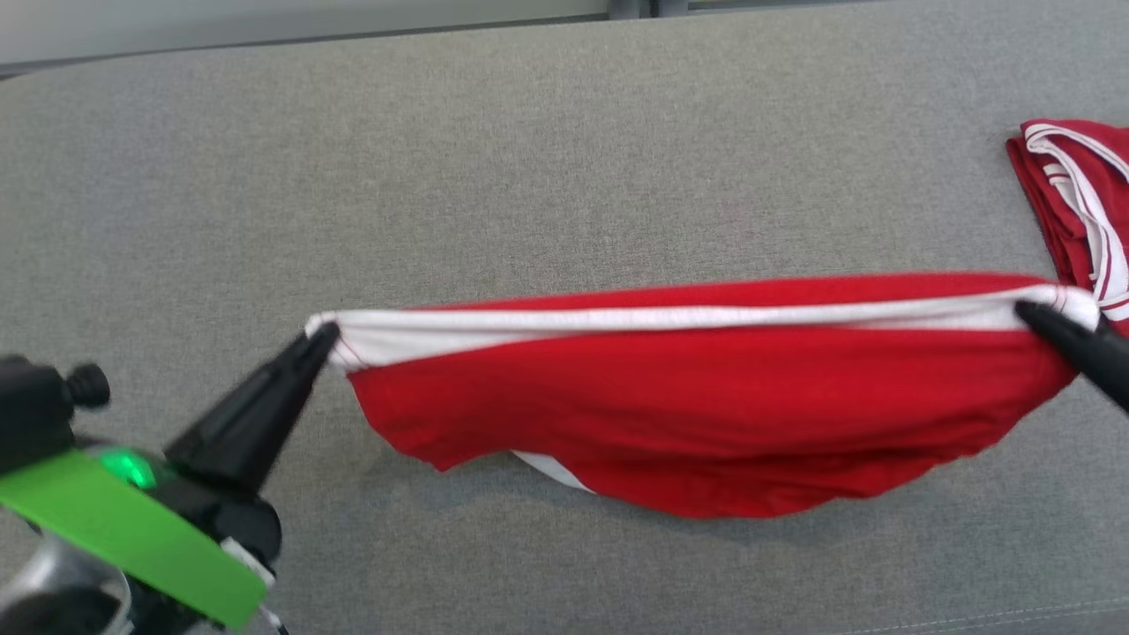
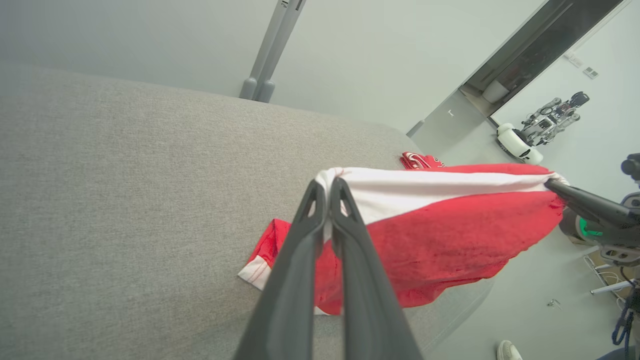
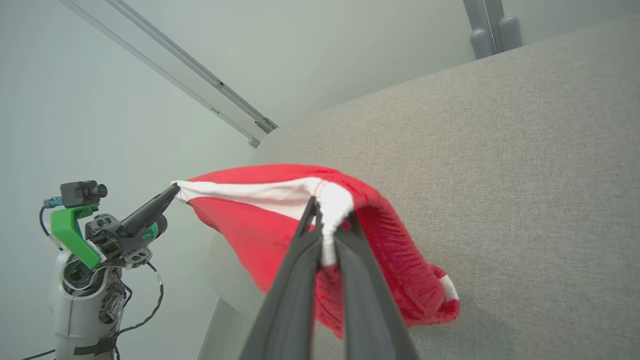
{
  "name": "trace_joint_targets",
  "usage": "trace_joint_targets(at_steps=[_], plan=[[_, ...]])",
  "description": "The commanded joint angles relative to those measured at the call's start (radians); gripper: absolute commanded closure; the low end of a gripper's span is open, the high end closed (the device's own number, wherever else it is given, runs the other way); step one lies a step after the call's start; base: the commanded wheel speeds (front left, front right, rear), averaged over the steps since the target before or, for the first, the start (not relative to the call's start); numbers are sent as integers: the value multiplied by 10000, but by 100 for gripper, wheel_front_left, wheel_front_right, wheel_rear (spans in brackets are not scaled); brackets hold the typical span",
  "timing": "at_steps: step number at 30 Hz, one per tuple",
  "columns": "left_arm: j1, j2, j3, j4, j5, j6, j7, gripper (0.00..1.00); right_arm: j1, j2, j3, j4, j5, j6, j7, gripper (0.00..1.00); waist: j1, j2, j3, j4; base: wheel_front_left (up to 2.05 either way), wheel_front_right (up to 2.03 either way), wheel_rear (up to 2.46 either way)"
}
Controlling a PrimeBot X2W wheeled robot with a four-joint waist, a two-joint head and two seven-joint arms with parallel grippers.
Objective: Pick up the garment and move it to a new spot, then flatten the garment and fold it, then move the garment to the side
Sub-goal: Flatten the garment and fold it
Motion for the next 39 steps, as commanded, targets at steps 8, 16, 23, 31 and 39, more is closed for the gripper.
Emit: trace_joint_targets(at_steps=[8, 16, 23, 31, 39], plan=[[-6310, 865, -237, 3161, 1038, 435, 1098, 100, -5832, -148, 1292, 2524, -2429, 6, -49, 100, 0, -1, 2645, 392, 0, 0, 0], [-12976, 242, -1128, 8263, 2525, 223, 61, 100, -12489, 545, 2902, 7102, -6168, 5, -3531, 100, 0, -1, 4606, 797, 0, 0, 0], [-16925, -158, -929, 11198, 3815, -103, -3868, 100, -16406, 879, 3361, 10310, -8241, -6, -7796, 100, 0, -1, 5641, 783, 0, 0, 0], [-17134, -669, -1804, 13668, 4048, -1059, -7030, 100, -16336, 739, 4759, 12398, -7877, 3, -9747, 100, 0, -1, 6431, 874, 0, 0, 0], [-14532, -758, -3466, 14062, 2802, -1124, -8375, 100, -13541, -323, 5676, 12555, -6349, 6, -10357, 100, 0, -1, 6373, 855, 0, 0, 0]])
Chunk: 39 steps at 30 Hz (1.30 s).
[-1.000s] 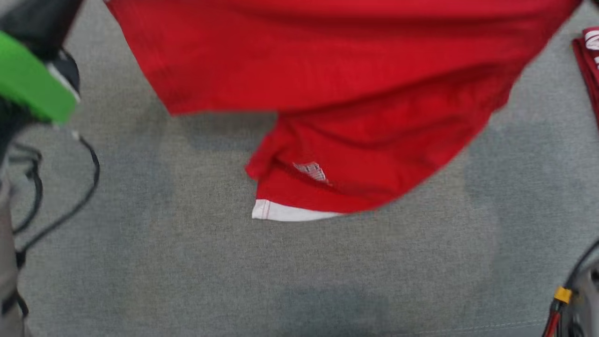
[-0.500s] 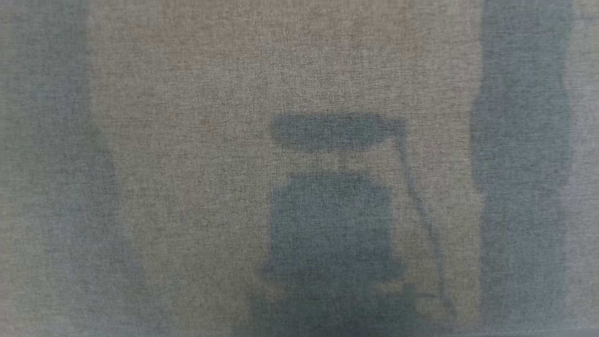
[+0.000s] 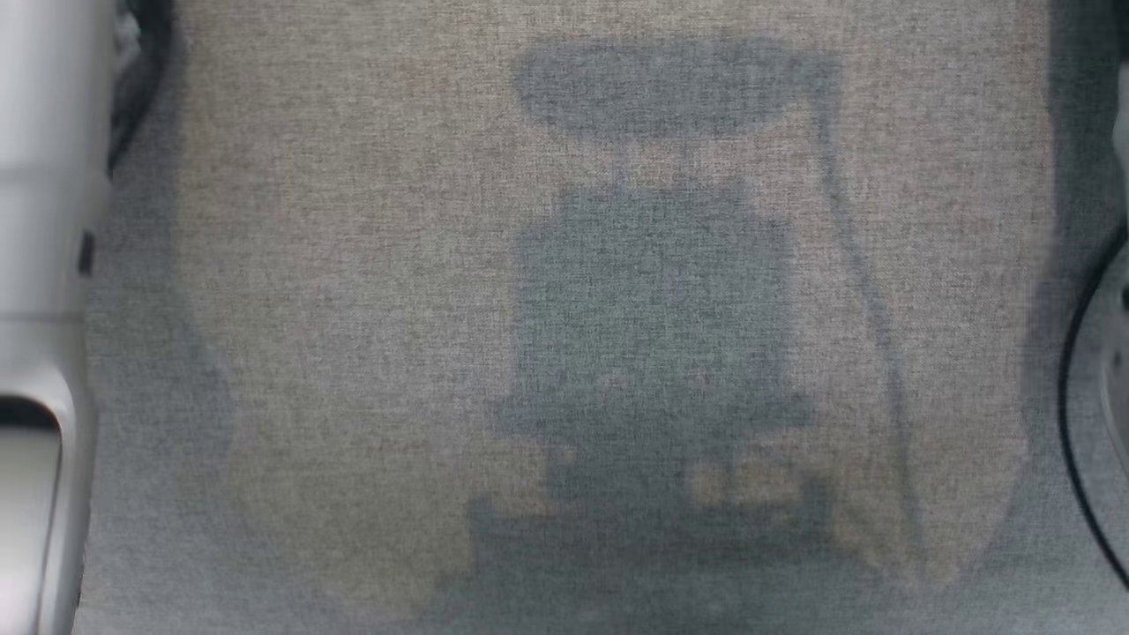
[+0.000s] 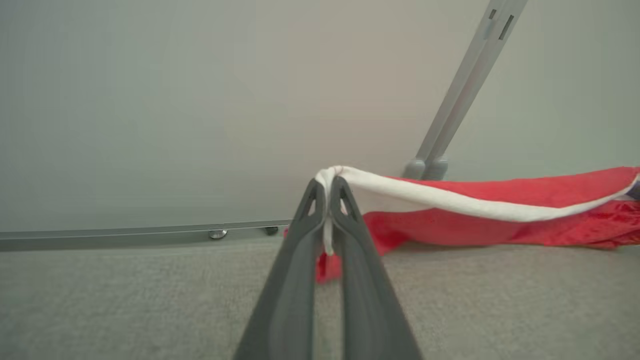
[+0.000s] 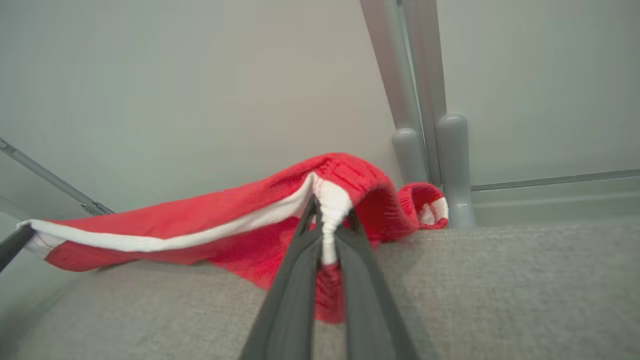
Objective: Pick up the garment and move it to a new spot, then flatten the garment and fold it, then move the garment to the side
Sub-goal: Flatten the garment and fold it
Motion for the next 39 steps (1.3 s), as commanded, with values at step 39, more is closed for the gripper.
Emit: trace_joint_targets(at_steps=[39], plan=[[15747, 4907, -904, -12831, -3756, 3506, 819, 100, 17631, -2699, 279, -10318, 6639, 6, 1343, 100, -2, -1, -5057, -1640, 0, 0, 0]])
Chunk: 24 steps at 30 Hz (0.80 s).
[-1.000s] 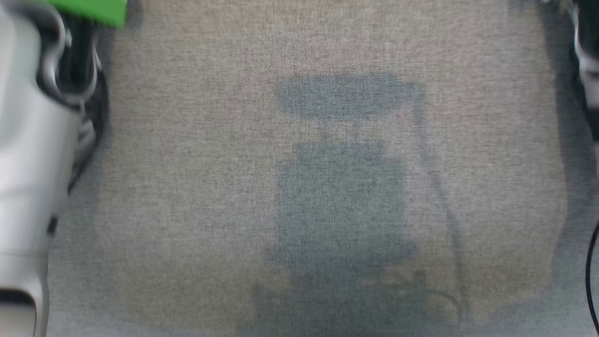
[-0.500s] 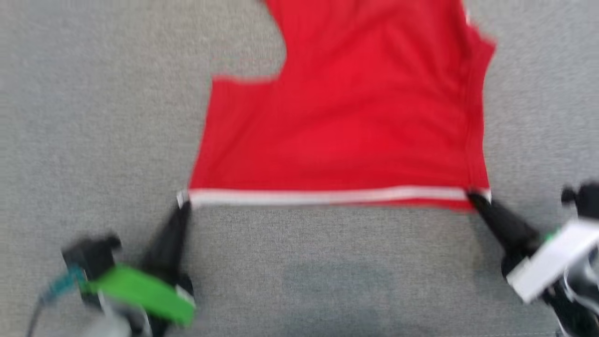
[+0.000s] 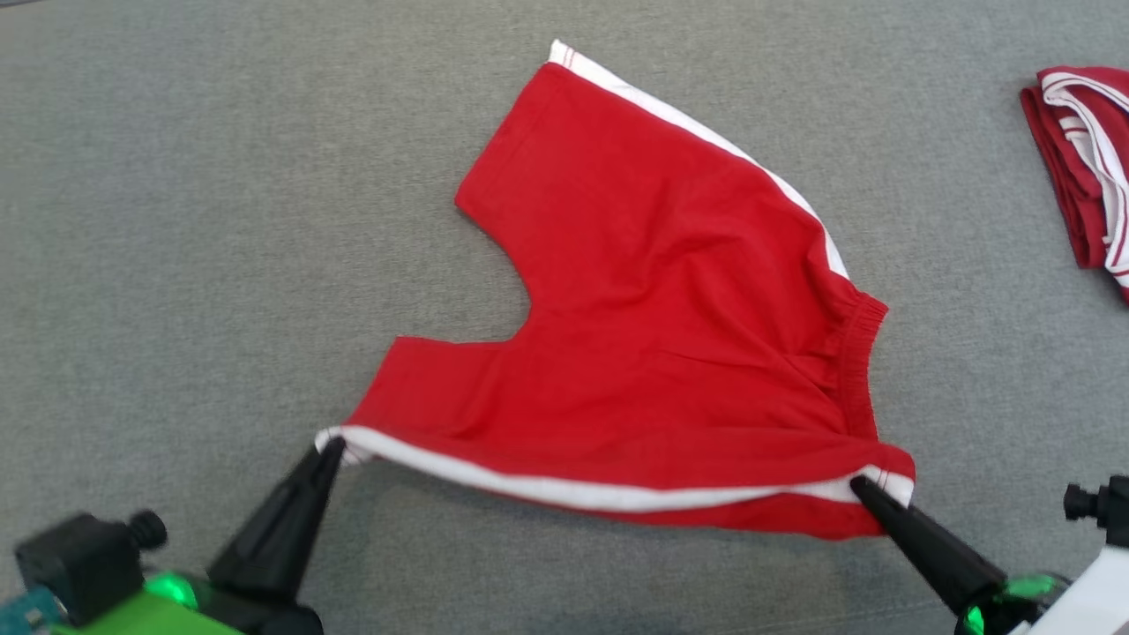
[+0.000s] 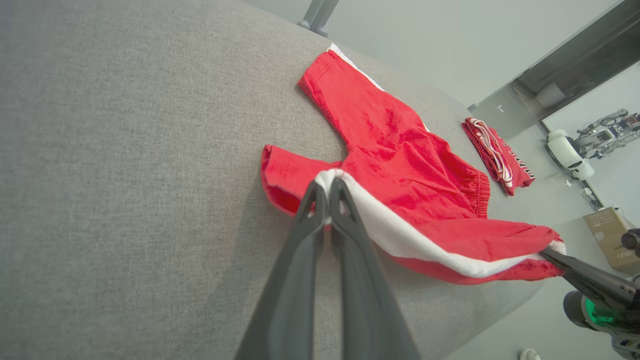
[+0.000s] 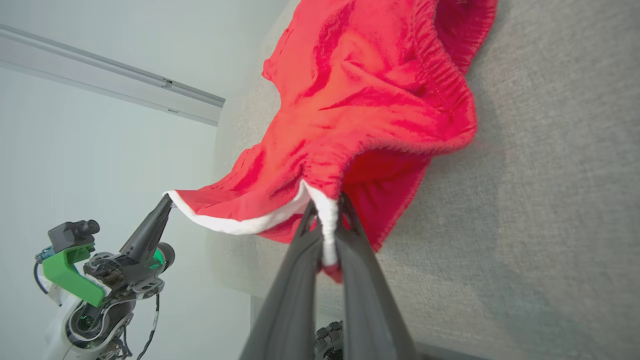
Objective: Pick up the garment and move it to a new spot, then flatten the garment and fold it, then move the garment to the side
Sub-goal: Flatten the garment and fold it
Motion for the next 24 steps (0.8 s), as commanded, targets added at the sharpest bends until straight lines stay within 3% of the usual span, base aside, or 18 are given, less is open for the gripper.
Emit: trace_joint_targets(at_steps=[1, 2, 5, 7, 10, 15, 24], plan=[[-735, 416, 321, -349, -31, 171, 453, 100, -481, 157, -77, -31, 214, 6, 44, 100, 2, -1, 458, -682, 0, 0, 0], [-735, 416, 321, -349, -31, 171, 453, 100, -481, 157, -77, -31, 214, 6, 44, 100, 2, -1, 458, -682, 0, 0, 0], [-2150, 870, 667, -758, -506, 242, 1773, 100, -1344, 460, -202, 134, 563, 6, 38, 100, 2, -1, 692, -922, 0, 0, 0], [-3354, 1244, 732, -455, -667, 240, 2803, 100, -1934, 577, -204, 293, 739, 6, 137, 100, 2, -1, 907, -1091, 0, 0, 0], [-5290, 1309, 611, 206, -878, 126, 4181, 100, -2872, 811, -92, 702, 920, 6, 307, 100, 2, -1, 1327, -1481, 0, 0, 0], [-9072, 946, -212, 2337, -476, -390, 6548, 100, -4863, 1405, 475, 1988, 457, 6, 388, 100, 2, -1, 2071, -2268, 0, 0, 0], [-12467, 253, -1431, 5075, 741, -1098, 8423, 100, -6791, 2250, 1685, 3255, 377, 6, 100, 100, 2, -1, 2601, -3490, 0, 0, 0]])
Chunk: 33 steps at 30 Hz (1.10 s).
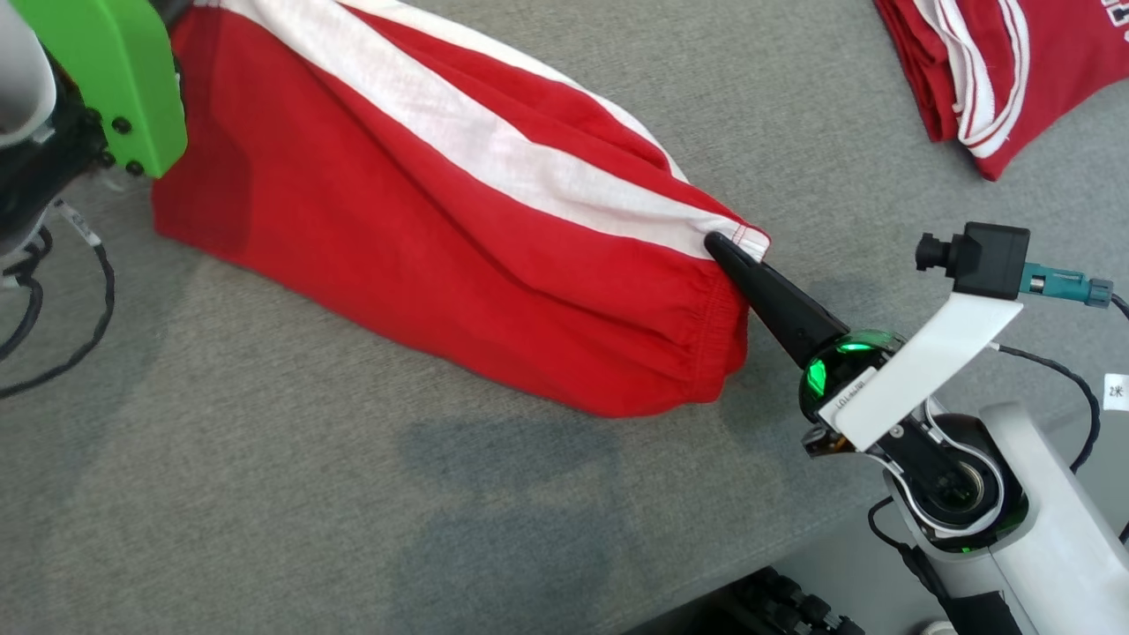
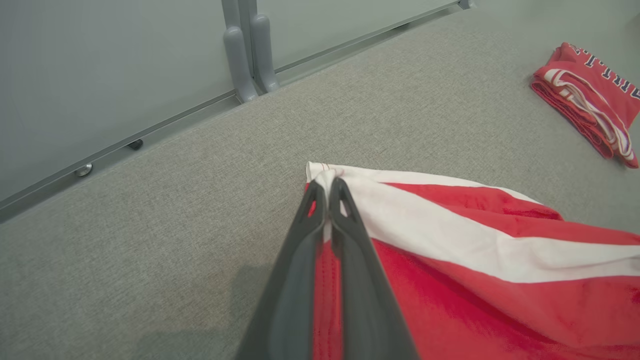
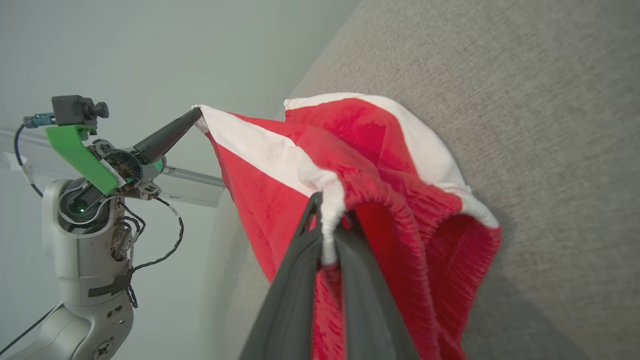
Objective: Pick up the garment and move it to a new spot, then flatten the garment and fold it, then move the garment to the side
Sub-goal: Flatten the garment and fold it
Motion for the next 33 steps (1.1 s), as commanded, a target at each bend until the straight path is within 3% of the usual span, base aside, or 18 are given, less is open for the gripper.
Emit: trace_joint_targets(at_steps=[1, 10, 12, 13, 14, 15, 16, 17, 19, 27, 28, 30, 33], plan=[[-467, -103, -124, 413, 225, -146, 134, 100, -263, 95, 113, 178, 94, 6, -145, 100, 0, 0, 588, -800, 0, 0, 0], [-1244, -468, -654, 2345, 908, -448, 122, 100, -784, 94, 576, 879, 216, 6, -864, 97, 0, 0, 772, -983, 0, 0, 0], [-1240, -472, -656, 2583, 953, -534, -20, 100, -843, -9, 652, 936, 138, 6, -1031, 76, 0, 0, 769, -908, 0, 0, 0], [-1228, -482, -681, 2663, 978, -613, -113, 100, -885, -65, 696, 927, 58, 6, -1143, 39, 0, 0, 756, -852, 0, 0, 0], [-1190, -495, -700, 2744, 986, -673, -186, 100, -911, -142, 754, 936, 9, 6, -1206, 14, 0, 0, 736, -799, 0, 0, 0], [-1122, -549, -713, 2813, 940, -714, -238, 100, -943, -265, 824, 919, -81, 6, -1274, 0, 0, 0, 699, -729, 0, 0, 0], [-1075, -610, -692, 2857, 914, -684, -337, 100, -926, -348, 849, 905, -132, 6, -1367, 0, 0, 0, 663, -656, 0, 0, 0], [-1034, -689, -693, 2882, 909, -684, -423, 70, -894, -457, 882, 896, -220, 6, -1436, 0, 0, 0, 616, -572, 0, 0, 0], [-936, -854, -690, 2905, 842, -715, -617, 0, -825, -745, 964, 857, -518, 6, -1594, 0, 0, 0, 501, -411, 0, 0, 0], [-248, -1195, -467, 2689, 470, -766, -1574, 0, 56, -1780, 578, 397, -2158, 6, -2739, 0, 0, 0, -405, 108, 0, 0, 0], [141, -1097, -293, 2460, 485, -695, -2125, 0, 393, -2047, 277, 230, -3004, 6, -3039, 0, 0, 0, -755, 180, 0, 0, 0], [455, -1056, -213, 2331, 428, -646, -2445, 0, 617, -2082, 111, 162, -3388, 6, -3206, 0, 0, 0, -957, 211, 0, 0, 0], [1560, -697, -354, 1824, 788, -510, -3185, 0, 1237, -2064, -717, 20, -5081, 5, -3808, 0, 0, 0, -1458, 331, 0, 0, 0]])
